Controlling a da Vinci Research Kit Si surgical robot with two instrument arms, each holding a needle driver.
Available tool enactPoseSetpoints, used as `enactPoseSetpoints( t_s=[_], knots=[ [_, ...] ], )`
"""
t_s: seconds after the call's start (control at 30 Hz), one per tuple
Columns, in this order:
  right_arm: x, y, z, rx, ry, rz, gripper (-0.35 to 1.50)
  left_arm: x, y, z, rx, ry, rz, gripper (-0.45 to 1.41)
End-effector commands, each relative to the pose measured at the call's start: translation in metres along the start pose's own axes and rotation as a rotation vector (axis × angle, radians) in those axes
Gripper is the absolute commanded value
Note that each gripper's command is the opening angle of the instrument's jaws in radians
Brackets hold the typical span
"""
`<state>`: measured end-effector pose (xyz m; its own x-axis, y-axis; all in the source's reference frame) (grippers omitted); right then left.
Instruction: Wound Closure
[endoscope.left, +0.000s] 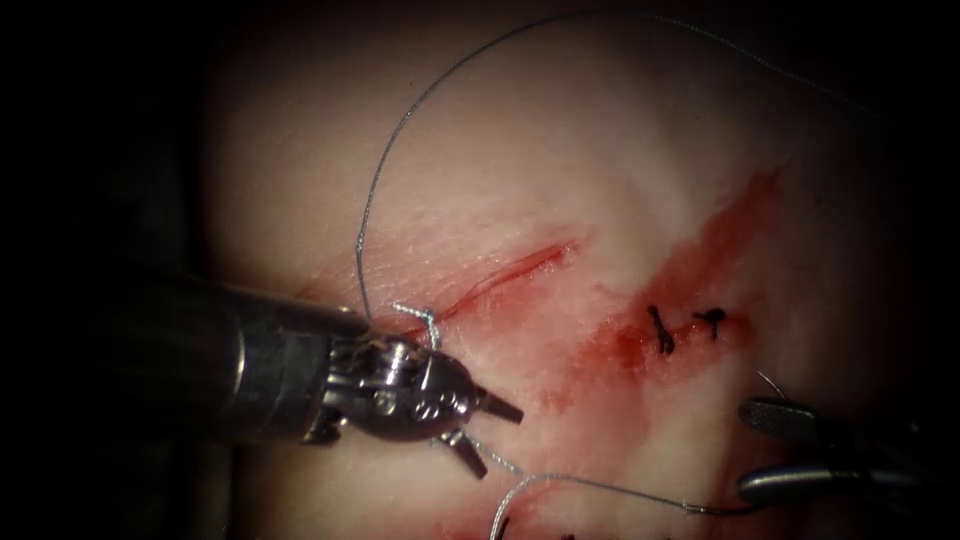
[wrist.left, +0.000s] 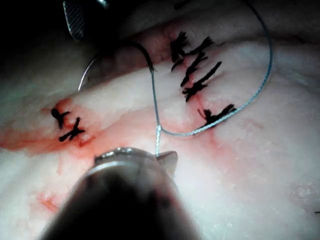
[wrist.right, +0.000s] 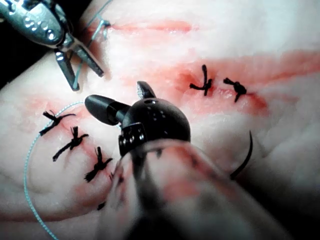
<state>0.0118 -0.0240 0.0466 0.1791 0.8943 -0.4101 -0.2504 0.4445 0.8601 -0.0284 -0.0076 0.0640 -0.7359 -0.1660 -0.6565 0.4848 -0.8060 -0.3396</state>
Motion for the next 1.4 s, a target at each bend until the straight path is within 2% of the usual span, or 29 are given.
enactPoseSetpoints(
  t_s=[0.03,0.13,0.17,0.2,0.3,0.37,0.4,0.5,0.6,0.67,0.77,0.8,0.87,1.03,1.13,1.23,1.4],
  knots=[
    [-0.0001,-0.0001,0.0009,0.002,0.000,0.000,1.33,0.0001,-0.0003,0.0007,-0.001,-0.003,-0.003,0.26],
    [-0.0001,-0.0001,0.0009,0.002,0.000,0.000,1.33,0.0002,-0.0004,0.0008,-0.008,-0.002,-0.003,-0.05],
    [-0.0001,-0.0001,0.0009,0.002,0.000,0.000,1.33,0.0002,-0.0003,0.0009,-0.012,-0.002,-0.009,-0.20],
    [-0.0001,-0.0001,0.0009,0.002,0.000,0.000,1.33,0.0002,-0.0002,0.0010,-0.013,-0.003,-0.020,-0.45],
    [-0.0001,-0.0001,0.0009,0.002,0.000,0.000,1.30,0.0002,-0.0001,0.0010,-0.018,0.017,-0.091,-0.45],
    [-0.0001,-0.0001,0.0011,0.000,0.001,0.000,1.13,0.0002,-0.0005,0.0003,-0.008,0.079,-0.161,-0.45],
    [0.0000,0.0000,0.0013,-0.002,0.003,0.001,1.11,0.0001,-0.0008,-0.0001,0.008,0.104,-0.168,-0.45],
    [0.0003,0.0001,0.0024,-0.014,0.011,0.004,1.13,-0.0001,-0.0019,-0.0022,0.060,0.205,-0.233,-0.45],
    [0.0006,0.0003,0.0034,-0.023,0.017,0.007,1.16,-0.0009,-0.0027,-0.0039,0.057,0.322,-0.333,-0.45],
    [0.0006,0.0003,0.0041,-0.027,0.020,0.007,1.16,-0.0017,-0.0029,-0.0045,0.054,0.381,-0.410,-0.45],
    [0.0004,0.0002,0.0053,-0.035,0.024,0.003,1.10,-0.0031,-0.0034,-0.0049,0.100,0.442,-0.529,-0.45],
    [0.0003,0.0003,0.0066,-0.051,0.032,-0.017,0.99,-0.0043,-0.0038,-0.0051,0.107,0.490,-0.593,-0.45],
    [0.0004,0.0005,0.0081,-0.074,0.046,-0.063,0.96,-0.0053,-0.0042,-0.0053,0.111,0.547,-0.646,-0.45],
    [0.0009,0.0008,0.0122,-0.105,0.070,-0.162,0.99,-0.0074,-0.0050,-0.0064,0.149,0.709,-0.763,-0.45],
    [0.0013,0.0012,0.0142,-0.107,0.104,-0.158,0.93,-0.0077,-0.0054,-0.0073,0.164,0.796,-0.786,-0.45],
    [0.0020,0.0019,0.0161,-0.108,0.162,-0.152,1.03,-0.0077,-0.0057,-0.0080,0.180,0.849,-0.798,-0.45],
    [0.0034,0.0029,0.0185,-0.136,0.249,-0.155,1.16,-0.0076,-0.0059,-0.0084,0.213,0.885,-0.818,-0.45]
  ],
)
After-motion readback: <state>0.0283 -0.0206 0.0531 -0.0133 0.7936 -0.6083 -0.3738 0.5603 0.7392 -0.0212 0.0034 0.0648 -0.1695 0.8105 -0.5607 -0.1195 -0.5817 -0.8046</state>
